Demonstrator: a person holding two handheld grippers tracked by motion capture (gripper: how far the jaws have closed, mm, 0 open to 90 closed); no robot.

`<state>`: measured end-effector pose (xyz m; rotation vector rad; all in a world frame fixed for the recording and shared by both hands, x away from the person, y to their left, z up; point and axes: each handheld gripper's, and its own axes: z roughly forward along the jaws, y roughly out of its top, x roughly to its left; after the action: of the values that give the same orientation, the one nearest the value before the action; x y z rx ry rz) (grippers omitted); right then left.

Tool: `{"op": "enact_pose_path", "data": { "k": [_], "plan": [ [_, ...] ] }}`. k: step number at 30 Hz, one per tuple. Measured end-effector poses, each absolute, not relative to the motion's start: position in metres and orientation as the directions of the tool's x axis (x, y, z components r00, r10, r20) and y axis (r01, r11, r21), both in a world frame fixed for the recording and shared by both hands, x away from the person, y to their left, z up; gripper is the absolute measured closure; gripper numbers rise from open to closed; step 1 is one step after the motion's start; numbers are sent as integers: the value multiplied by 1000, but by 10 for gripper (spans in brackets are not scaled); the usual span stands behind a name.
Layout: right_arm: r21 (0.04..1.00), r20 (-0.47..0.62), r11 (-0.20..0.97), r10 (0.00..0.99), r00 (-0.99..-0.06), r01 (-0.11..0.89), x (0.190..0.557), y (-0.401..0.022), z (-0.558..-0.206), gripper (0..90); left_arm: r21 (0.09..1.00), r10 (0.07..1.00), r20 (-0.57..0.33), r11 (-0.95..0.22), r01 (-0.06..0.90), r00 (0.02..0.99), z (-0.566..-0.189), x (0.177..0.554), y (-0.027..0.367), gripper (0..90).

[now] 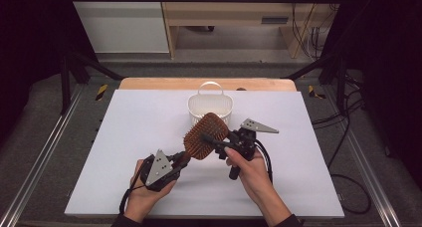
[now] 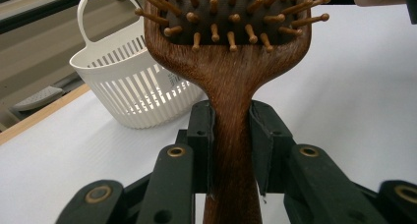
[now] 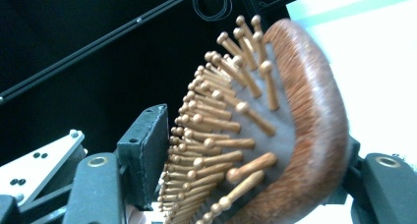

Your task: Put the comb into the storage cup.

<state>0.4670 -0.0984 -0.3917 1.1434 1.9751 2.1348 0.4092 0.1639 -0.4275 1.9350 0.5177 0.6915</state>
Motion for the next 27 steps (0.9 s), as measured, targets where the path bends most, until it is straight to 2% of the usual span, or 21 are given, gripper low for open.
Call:
{"op": "enact_pose_path", "data": {
  "k": [13,20,27],
  "plan": [
    [844,534,-233,439,-723,482,467,-99,-398,419,897,616,244,-437,67,749,-430,410,164,721],
    [856,517,-238,429,-741,459,462,-97,-394,494,902,621,234,-426,72,748,-430,411,164,724],
    [871,490,-228,450,-747,435,456,-93,-387,523,907,622,217,-414,81,753,-430,412,165,723]
  ]
}}
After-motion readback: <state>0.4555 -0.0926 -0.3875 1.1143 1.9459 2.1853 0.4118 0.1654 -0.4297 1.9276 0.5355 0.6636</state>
